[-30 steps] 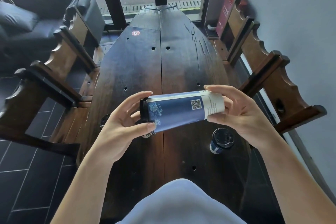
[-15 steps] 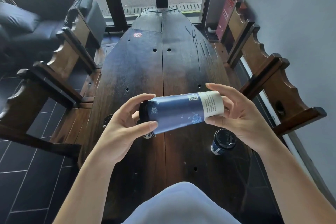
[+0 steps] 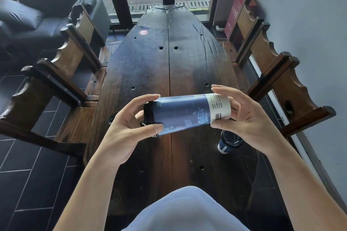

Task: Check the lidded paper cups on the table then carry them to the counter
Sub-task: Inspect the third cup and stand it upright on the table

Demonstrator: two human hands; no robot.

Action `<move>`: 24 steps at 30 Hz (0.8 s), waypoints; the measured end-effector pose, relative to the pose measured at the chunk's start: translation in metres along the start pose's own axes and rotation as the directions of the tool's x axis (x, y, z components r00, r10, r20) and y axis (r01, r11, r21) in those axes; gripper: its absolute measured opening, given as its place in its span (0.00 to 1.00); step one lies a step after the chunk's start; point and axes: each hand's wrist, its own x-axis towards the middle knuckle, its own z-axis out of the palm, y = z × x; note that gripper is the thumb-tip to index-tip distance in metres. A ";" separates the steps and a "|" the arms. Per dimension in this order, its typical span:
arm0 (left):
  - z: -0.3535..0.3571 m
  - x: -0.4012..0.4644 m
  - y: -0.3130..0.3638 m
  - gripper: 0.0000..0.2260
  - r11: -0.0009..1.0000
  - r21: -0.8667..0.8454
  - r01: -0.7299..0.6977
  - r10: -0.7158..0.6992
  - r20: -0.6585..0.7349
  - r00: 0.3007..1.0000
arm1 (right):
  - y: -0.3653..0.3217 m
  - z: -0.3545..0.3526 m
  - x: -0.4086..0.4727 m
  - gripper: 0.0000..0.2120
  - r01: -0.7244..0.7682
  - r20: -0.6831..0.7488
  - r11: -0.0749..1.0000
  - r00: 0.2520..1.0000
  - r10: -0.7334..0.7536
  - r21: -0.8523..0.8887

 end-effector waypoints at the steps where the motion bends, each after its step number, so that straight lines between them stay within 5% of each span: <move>1: 0.000 -0.001 0.000 0.27 1.000 -0.009 0.006 -0.006 -0.003 1.000 | -0.001 0.001 -0.001 0.33 0.014 0.003 1.000 1.000 -0.014 -0.011; 18: 0.006 -0.007 -0.001 0.36 0.996 -0.037 0.077 -0.079 -0.079 0.994 | 0.002 0.004 -0.007 0.34 0.018 -0.036 0.999 0.999 -0.016 0.038; 24: 0.005 -0.002 -0.002 0.30 0.999 -0.031 0.012 -0.013 -0.032 0.999 | 0.000 0.002 -0.005 0.32 0.008 -0.061 0.997 0.998 -0.003 0.074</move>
